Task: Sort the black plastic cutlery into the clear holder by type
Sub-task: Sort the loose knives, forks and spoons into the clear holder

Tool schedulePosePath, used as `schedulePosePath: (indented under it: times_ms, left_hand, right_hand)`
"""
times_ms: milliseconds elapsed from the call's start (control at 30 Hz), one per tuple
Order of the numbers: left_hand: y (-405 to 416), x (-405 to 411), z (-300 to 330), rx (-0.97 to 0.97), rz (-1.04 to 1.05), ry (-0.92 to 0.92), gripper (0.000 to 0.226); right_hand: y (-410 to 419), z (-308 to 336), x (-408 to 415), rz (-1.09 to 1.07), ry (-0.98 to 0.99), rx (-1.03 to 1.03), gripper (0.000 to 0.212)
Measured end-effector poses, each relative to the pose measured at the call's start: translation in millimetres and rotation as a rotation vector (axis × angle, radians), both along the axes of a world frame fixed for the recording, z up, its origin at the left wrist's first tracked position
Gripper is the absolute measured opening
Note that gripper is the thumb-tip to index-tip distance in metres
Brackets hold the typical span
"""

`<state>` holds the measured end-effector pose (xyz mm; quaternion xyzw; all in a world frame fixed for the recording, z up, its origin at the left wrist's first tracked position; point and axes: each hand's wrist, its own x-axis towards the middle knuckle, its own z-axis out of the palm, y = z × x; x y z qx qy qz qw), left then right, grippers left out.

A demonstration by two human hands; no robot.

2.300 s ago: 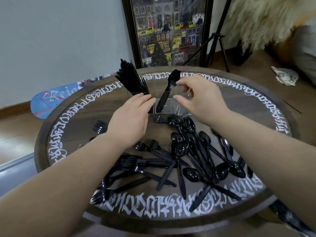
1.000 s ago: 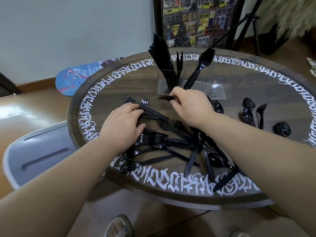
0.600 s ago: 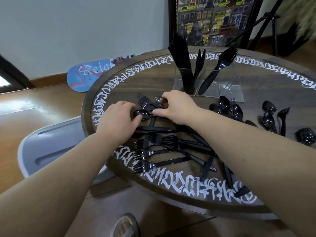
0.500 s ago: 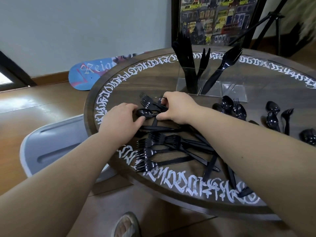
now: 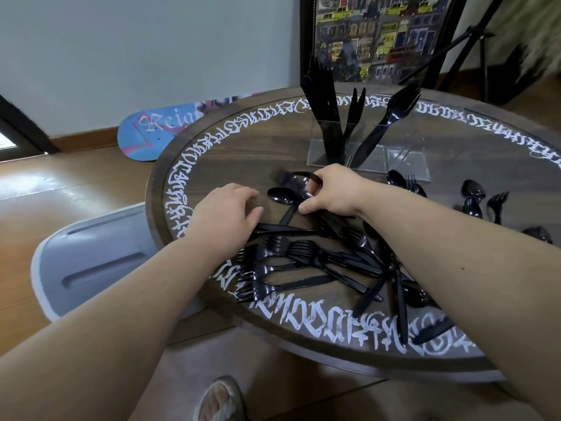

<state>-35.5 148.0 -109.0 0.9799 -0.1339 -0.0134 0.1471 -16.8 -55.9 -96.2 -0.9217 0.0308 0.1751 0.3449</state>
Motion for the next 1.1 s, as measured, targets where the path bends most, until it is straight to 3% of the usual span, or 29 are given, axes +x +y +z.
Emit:
schedulePosePath:
  times_ms: [133,367,600,900,1000,1100]
  left_hand:
    - [-12,1,-1,0.01,-0.03,0.007,0.033]
    - [-48,9,-2,0.01,-0.011,0.134,0.021]
    - [-53,15,3,0.032,0.039,0.108,0.007]
    - [-40,5,21,-0.168,0.15,-0.01,0.016]
    - [-40,-11,24,-0.234,0.153,0.024,0.002]
    - [-44,-33,26,-0.297,0.16,0.081,0.005]
  right_hand:
    - [-10,3,-8,-0.029,-0.002,0.069,0.019]
    - [-30,5,-19,-0.082,0.003,0.072,0.026]
    - [-44,10,-30,-0.152,-0.066,0.1,0.025]
    - [-58,21,-61,-0.063,-0.194,-0.041,0.016]
    - [-57,22,-79,0.008,-0.157,-0.141,0.011]
    - [-53,17,-93,0.054,-0.109,-0.279,0.017]
